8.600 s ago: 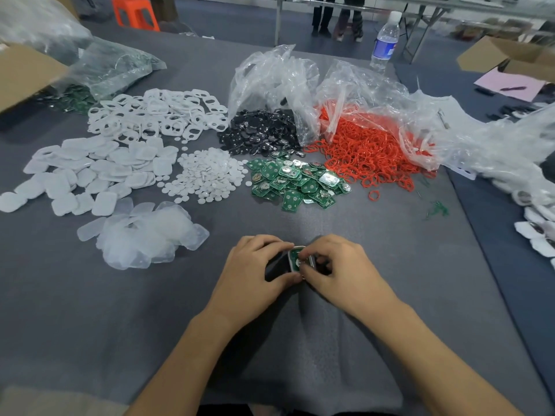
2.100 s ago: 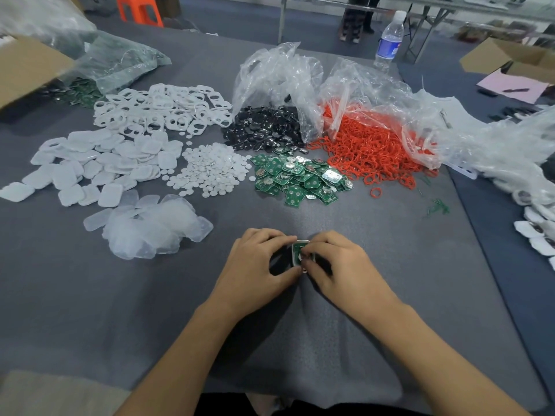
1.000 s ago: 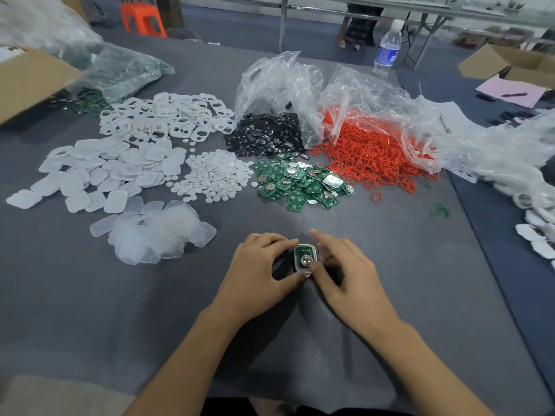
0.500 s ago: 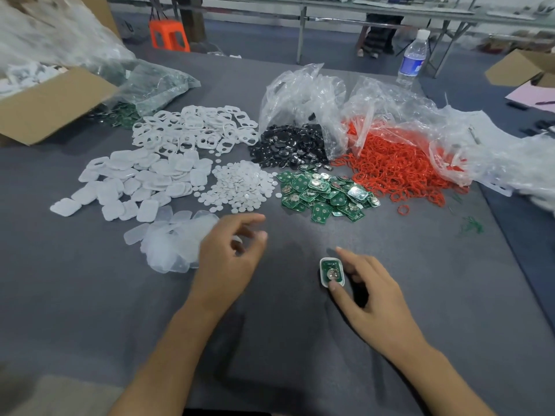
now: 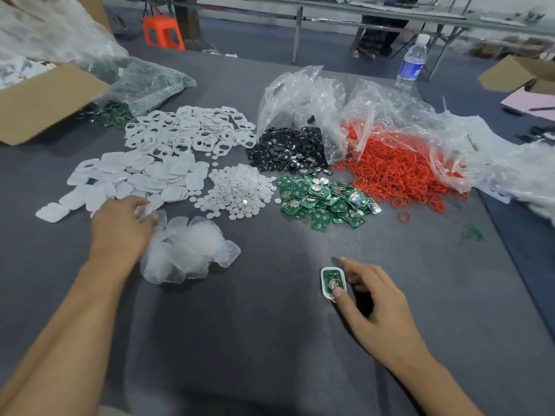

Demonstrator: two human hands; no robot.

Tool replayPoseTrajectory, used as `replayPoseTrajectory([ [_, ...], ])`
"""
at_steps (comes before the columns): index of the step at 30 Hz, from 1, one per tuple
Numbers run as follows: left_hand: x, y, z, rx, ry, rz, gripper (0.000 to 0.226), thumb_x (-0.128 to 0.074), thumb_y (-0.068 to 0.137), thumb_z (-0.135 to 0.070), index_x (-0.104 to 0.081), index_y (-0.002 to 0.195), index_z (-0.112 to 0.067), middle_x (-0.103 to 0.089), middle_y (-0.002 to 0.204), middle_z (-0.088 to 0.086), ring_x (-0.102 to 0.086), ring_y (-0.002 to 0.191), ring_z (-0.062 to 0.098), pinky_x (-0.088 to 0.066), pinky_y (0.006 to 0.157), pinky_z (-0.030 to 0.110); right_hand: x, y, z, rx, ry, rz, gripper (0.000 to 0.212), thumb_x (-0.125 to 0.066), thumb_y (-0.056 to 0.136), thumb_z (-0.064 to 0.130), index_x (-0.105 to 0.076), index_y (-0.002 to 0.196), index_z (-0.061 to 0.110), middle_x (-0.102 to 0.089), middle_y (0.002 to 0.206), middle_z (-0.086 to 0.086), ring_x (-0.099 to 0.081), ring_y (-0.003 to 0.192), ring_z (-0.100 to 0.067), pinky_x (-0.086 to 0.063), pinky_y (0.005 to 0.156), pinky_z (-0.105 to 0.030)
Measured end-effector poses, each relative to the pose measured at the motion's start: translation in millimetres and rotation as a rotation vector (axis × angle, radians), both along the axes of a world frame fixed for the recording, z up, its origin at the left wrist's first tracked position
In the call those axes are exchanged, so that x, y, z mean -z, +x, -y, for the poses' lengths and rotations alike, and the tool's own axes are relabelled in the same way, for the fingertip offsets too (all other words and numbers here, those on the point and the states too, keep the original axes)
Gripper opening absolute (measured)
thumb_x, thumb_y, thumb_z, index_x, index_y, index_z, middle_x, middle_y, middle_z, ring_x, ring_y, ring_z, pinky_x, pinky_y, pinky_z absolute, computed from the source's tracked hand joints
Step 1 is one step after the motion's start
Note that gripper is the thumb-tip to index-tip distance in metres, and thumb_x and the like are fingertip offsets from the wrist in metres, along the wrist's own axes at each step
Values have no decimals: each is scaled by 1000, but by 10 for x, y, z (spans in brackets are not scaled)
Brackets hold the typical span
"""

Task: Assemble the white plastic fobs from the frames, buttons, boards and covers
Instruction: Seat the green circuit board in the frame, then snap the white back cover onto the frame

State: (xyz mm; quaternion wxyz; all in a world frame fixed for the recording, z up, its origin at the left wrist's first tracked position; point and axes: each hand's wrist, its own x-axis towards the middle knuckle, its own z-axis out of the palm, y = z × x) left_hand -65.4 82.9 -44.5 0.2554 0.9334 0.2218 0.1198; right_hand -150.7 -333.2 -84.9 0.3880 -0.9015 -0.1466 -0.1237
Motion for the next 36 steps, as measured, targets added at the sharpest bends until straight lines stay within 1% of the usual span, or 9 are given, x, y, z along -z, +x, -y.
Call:
replayPoseTrajectory([
  [5, -9, -60, 20, -81, -84, 227, 16, -60, 100, -16, -72, 108, -9, -74, 105, 15, -65, 100, 34, -47, 92, 41, -11, -5, -6, 21, 25, -2, 42, -67, 94, 35, -56, 135, 36, -59, 115, 23, -60, 110, -4, -41, 90, -8],
  [11, -319, -360, 618, -11, -392, 521, 12, -64, 98, -32, -71, 107, -29, -70, 88, -15, -61, 77, 5, -50, 79, 27, -13, -8, -3, 6, 19, -10, 46, -71, 91, 22, -58, 134, 33, -60, 116, 21, -60, 111, -6, -41, 91, -8],
  [13, -303, -510, 984, 120, -482, 492, 10, -67, 97, -32, -72, 106, -29, -74, 91, -13, -66, 78, 3, -52, 77, 25, -10, -3, -2, -13, -14, -4, 43, -71, 91, 21, -62, 131, 33, -58, 120, 20, -60, 112, -7, -42, 93, -11],
  [16, -164, -722, 1535, 369, -595, 298, 14, -71, 95, -21, -75, 105, -29, -76, 96, -18, -69, 88, -2, -51, 81, 16, 6, 4, -4, 10, -11, 24, 31, -74, 88, 19, -71, 118, 27, -58, 117, 18, -60, 112, -4, -44, 95, -15],
  [21, 46, -886, 1996, 663, -437, 53, 12, -71, 89, -24, -76, 92, -35, -71, 84, -28, -66, 81, -4, -43, 70, 4, -20, 44, -25, 30, -6, 12, 23, -77, 86, 17, -75, 107, 25, -60, 111, 16, -60, 109, -2, -44, 91, -12],
  [24, 119, -862, 2036, 728, -296, 17, 10, -68, 86, -30, -75, 92, -35, -68, 86, -24, -58, 93, -4, -40, 80, 6, -58, 50, -37, 21, -12, -4, 20, -76, 86, 18, -74, 104, 27, -60, 109, 14, -59, 105, -2, -41, 87, -8],
  [28, 192, -844, 2078, 727, -169, 110, 32, -69, 81, -33, -71, 113, -31, -58, 107, -25, -46, 108, 5, -30, 95, 6, -101, 44, -37, 18, -29, -31, 17, -74, 87, 20, -73, 103, 26, -59, 110, 15, -58, 103, 1, -41, 86, -8],
  [32, 231, -829, 2192, 803, -171, 69, 72, -62, 73, -58, -48, 142, -41, -50, 126, -36, -36, 129, -7, -23, 102, 22, -112, 43, -26, 0, -33, -24, 16, -73, 88, 20, -72, 104, 23, -59, 111, 12, -58, 105, 0, -45, 91, -13],
  [36, 328, -794, 2262, 813, -213, 70, 85, -68, 75, -54, -30, 150, -48, -52, 133, -36, -30, 137, -9, -8, 107, 10, -123, 51, -23, -4, -47, -20, 14, -73, 88, 20, -70, 102, 23, -58, 111, 12, -57, 106, 1, -44, 93, -13],
])
